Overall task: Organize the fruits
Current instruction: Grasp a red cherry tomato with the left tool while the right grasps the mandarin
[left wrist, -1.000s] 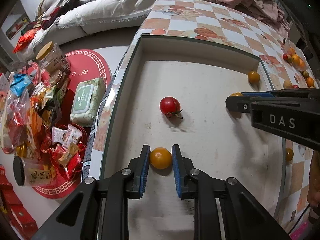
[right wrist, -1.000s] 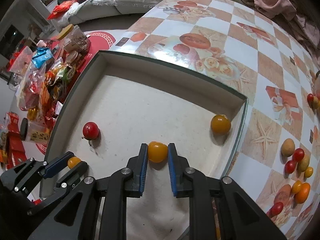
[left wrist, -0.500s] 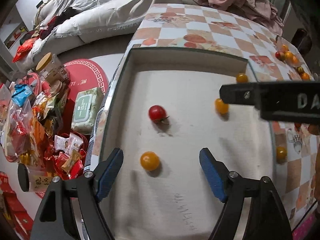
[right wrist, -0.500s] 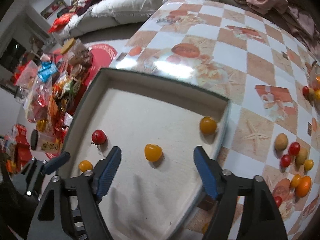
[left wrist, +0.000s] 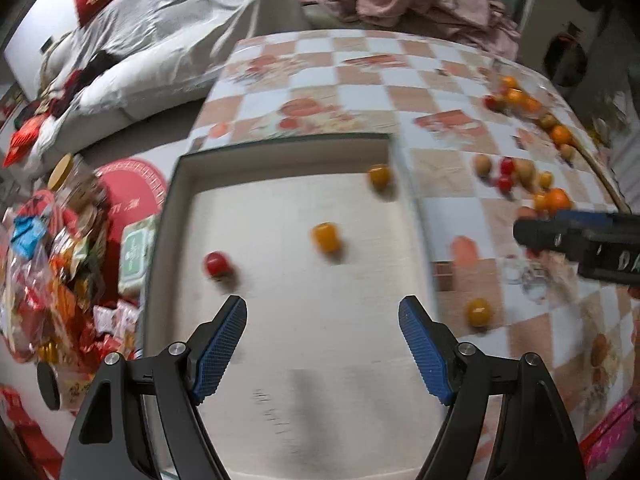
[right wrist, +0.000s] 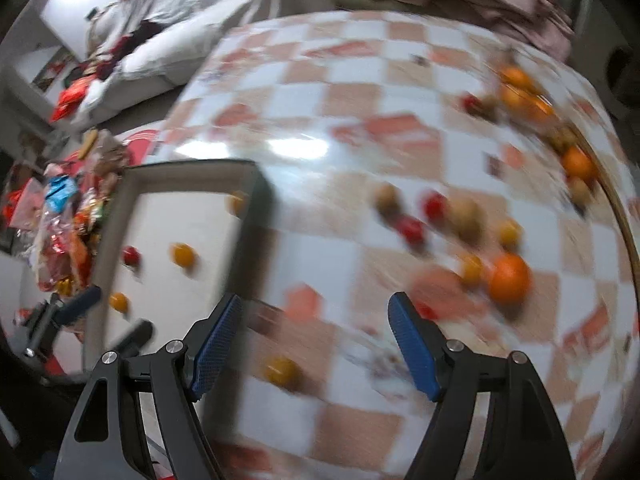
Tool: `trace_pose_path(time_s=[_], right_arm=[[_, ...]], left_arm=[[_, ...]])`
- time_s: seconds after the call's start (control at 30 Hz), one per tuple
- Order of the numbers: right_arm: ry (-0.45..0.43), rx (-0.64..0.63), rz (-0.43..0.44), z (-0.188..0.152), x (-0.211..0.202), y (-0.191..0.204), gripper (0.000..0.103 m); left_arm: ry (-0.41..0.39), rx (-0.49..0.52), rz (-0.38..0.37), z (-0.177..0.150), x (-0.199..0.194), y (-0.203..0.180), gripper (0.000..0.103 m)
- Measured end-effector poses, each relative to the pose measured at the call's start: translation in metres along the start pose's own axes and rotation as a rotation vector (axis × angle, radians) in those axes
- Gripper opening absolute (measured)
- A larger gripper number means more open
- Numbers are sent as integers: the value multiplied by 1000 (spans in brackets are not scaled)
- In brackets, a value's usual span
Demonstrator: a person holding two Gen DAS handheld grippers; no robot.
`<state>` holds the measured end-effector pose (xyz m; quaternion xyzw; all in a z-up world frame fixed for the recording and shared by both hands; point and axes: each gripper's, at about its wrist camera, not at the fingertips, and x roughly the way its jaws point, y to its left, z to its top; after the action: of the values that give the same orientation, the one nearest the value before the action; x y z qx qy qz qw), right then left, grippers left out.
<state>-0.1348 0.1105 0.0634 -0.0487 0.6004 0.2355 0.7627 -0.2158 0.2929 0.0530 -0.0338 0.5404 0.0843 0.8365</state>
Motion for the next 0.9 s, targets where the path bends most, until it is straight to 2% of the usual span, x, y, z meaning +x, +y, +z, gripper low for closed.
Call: trace_pose_path(time_s=[0.2, 0.37, 0.67, 0.9], right_arm=[[31, 89, -50, -22, -4, -56, 79], [27, 134, -56, -25, -9, -82, 79], [34, 151, -21, -9, -1, -116, 79], [59, 89, 6, 10, 15, -124, 79]], left_arm=[[-7, 68, -53, 9, -3, -47, 79], [-2, 120, -87, 15, 0, -84, 79], [40, 120, -153, 22, 23, -128, 79], [51, 105, -152, 30, 45, -150, 79]])
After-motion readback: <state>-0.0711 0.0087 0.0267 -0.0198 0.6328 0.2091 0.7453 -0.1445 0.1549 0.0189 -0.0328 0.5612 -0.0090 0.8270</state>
